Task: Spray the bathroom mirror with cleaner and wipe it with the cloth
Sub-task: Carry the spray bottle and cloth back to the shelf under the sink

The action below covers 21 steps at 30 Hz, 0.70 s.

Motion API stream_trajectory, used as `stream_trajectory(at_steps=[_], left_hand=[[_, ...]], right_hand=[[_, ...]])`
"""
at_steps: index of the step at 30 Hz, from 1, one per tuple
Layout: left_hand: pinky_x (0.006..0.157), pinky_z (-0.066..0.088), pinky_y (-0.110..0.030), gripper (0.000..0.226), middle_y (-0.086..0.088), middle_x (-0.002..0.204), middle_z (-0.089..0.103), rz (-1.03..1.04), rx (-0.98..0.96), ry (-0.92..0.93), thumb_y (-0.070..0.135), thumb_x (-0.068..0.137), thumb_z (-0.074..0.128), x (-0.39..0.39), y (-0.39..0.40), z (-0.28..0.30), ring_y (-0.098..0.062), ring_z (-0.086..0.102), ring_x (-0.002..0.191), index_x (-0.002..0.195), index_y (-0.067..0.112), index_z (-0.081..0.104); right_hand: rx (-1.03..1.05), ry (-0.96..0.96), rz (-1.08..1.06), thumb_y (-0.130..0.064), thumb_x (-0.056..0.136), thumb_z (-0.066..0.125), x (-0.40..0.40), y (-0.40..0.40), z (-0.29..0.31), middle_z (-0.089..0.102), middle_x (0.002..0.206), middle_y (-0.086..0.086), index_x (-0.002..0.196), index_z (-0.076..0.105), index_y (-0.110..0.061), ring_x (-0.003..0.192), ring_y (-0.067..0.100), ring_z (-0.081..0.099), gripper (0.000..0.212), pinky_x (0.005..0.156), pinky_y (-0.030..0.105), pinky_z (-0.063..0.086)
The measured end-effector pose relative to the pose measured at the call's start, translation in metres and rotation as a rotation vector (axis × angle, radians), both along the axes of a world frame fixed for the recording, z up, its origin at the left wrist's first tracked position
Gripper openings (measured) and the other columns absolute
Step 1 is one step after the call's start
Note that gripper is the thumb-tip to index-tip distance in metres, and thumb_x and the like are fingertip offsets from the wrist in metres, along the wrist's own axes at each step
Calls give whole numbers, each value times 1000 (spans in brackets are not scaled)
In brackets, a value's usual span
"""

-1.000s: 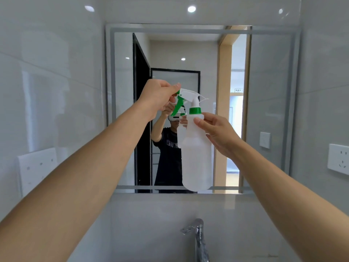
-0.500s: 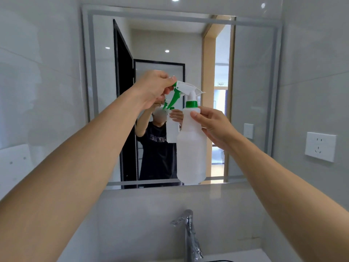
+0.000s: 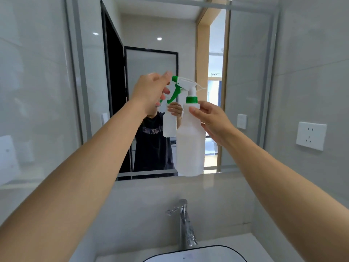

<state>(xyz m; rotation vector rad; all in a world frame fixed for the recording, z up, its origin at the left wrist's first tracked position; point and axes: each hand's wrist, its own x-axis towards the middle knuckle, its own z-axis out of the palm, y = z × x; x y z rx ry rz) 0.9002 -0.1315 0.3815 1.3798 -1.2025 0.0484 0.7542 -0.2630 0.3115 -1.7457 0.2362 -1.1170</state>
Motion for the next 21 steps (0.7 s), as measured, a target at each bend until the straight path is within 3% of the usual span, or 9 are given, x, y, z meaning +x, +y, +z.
stream_trajectory(at_steps=[2,3,5,8,10,15,17,19,21], left_hand=[[47,47,-19,35,-6,88,69,35,4,51,41,101,49,-4,5,-16,-7,57,60,101,12,68],[50,48,-20,28,-2,83,67,64,25,57,35,102,49,-5,7,-26,-5,58,59,96,16,68],[63,52,-27,20,0,86,69,111,120,62,26,100,49,-11,12,-49,-9,62,70,88,26,66],[82,56,-34,14,0,102,72,126,275,43,32,93,61,-25,13,-85,-15,69,91,102,24,70],[87,55,-34,24,4,104,71,160,321,35,41,86,71,-39,13,-106,-15,68,98,108,30,66],[71,53,-29,67,10,104,64,353,262,120,53,69,83,-79,17,-141,-9,65,95,122,32,47],[75,56,-34,72,11,105,62,487,222,143,55,66,84,-91,25,-147,-13,64,97,122,29,47],[81,55,-37,76,7,111,62,639,220,145,58,65,83,-100,41,-150,-18,63,101,123,25,46],[74,53,-33,74,5,113,62,747,193,153,58,66,82,-110,62,-151,-19,62,100,120,23,48]], right_hand=[[26,-20,1,-26,89,72,2,-4,-2,74,111,5,114,67,-15,107,25,69,28,103,51,50],[37,-34,9,-24,89,73,3,-6,-2,74,110,7,112,68,-15,106,26,70,26,100,50,52],[49,-52,28,-23,87,74,5,-11,-2,74,109,8,112,68,-14,104,27,71,27,98,48,54],[36,-53,47,-25,83,79,9,-15,-3,75,105,8,111,67,-15,100,25,71,31,93,41,56],[20,-41,78,-26,82,80,12,-15,-5,75,102,7,107,67,-18,95,24,72,30,87,42,58],[-16,-39,150,-34,78,82,15,4,-10,71,107,6,113,66,-17,98,22,70,42,87,42,58],[-28,-42,187,-37,77,82,17,21,-13,71,106,6,109,66,-17,100,22,68,41,87,40,57],[-17,-56,248,-36,78,82,18,42,-15,68,99,0,103,65,-19,94,16,65,35,77,29,53],[24,-58,316,-35,78,83,17,66,-15,68,98,0,106,66,-16,92,14,65,38,75,28,51]])
